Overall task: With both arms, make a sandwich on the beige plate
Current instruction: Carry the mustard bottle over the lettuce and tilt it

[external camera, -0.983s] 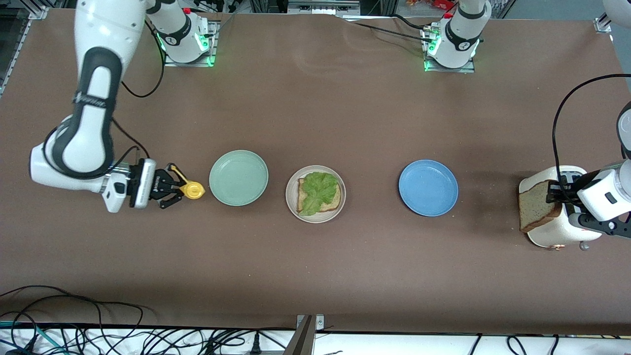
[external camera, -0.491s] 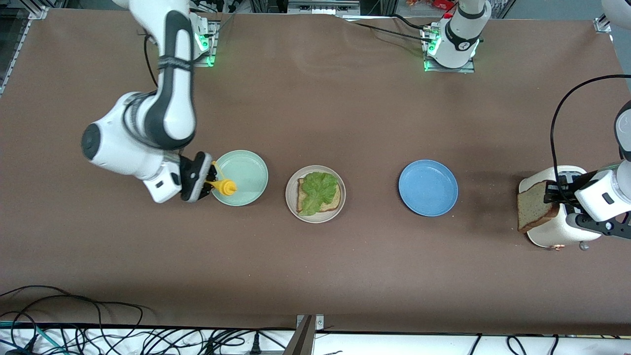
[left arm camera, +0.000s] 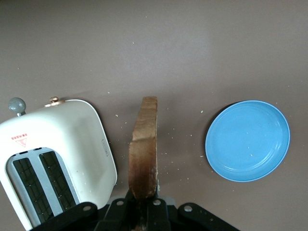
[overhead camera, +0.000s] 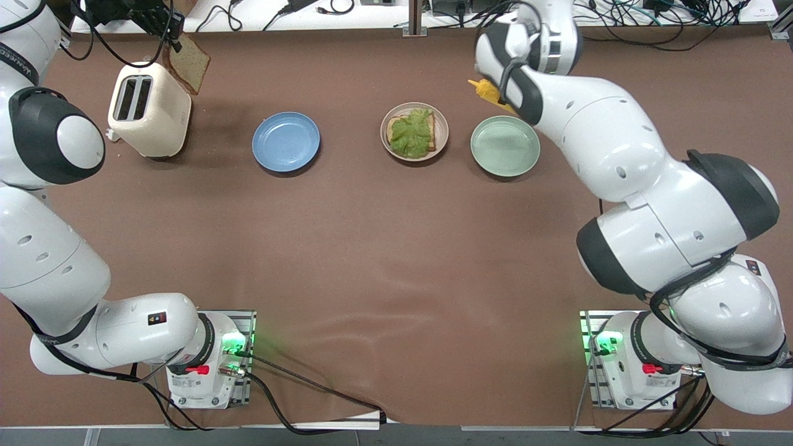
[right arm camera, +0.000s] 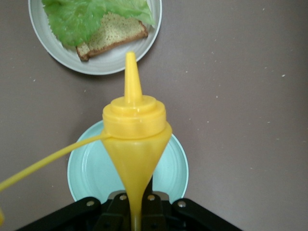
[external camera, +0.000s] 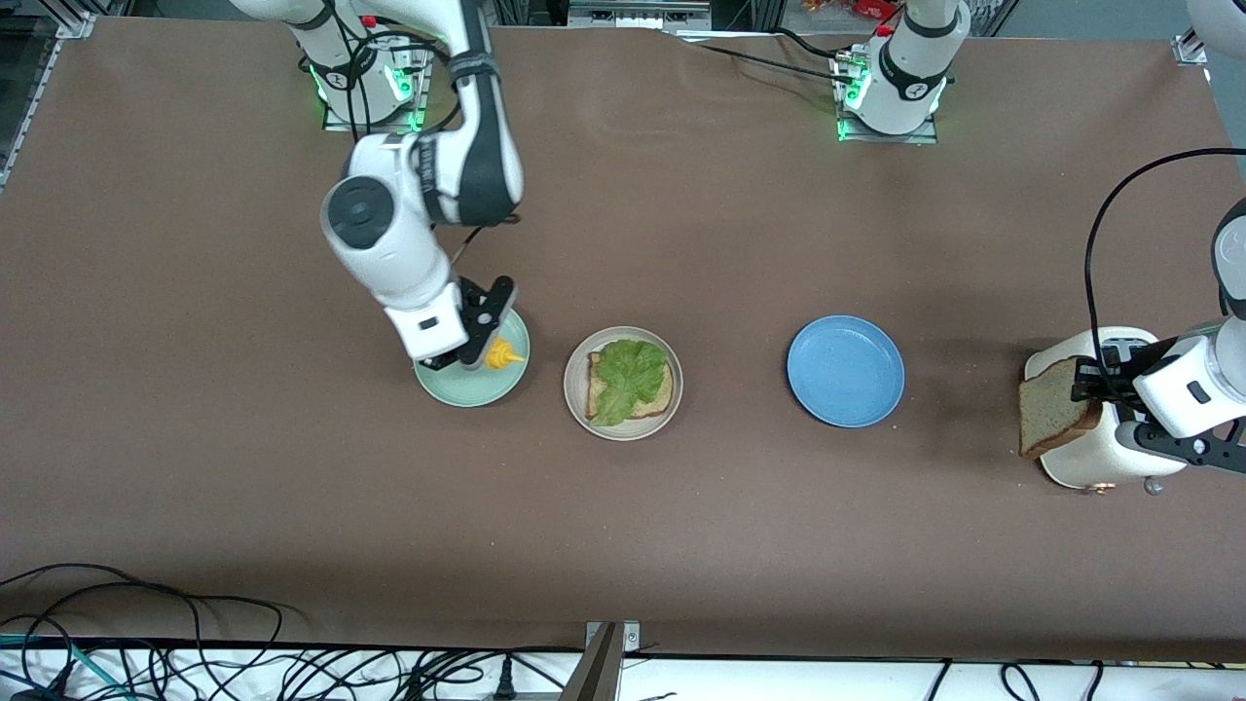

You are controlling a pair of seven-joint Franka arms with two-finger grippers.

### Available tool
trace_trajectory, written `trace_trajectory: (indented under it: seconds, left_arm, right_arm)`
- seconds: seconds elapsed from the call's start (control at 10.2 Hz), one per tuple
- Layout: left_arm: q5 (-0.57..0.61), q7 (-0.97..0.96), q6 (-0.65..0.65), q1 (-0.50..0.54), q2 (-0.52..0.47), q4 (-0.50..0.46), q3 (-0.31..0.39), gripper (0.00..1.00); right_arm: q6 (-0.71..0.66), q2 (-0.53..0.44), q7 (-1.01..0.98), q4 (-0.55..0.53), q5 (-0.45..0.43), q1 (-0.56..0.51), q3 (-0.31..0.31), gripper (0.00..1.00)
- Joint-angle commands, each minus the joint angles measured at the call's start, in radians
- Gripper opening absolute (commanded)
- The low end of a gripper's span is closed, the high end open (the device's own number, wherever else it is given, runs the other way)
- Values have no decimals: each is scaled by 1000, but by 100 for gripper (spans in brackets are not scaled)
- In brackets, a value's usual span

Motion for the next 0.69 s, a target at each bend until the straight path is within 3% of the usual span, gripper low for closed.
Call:
trace_trajectory:
  seconds: [0.0, 0.39, 0.59]
  left_arm:
    - [-24, 0, -16, -3, 8, 16, 3, 0]
    - [-24, 0, -16, -3, 9, 16, 3, 0]
    - [-26, 0, -16, -3, 9, 16, 3, 0]
  right_arm:
    - [4, 47, 116, 65, -133, 41, 7, 0]
    - [-6, 85, 209, 125, -361, 54, 68, 0]
    - [-6, 88, 285, 127, -541, 84, 111, 0]
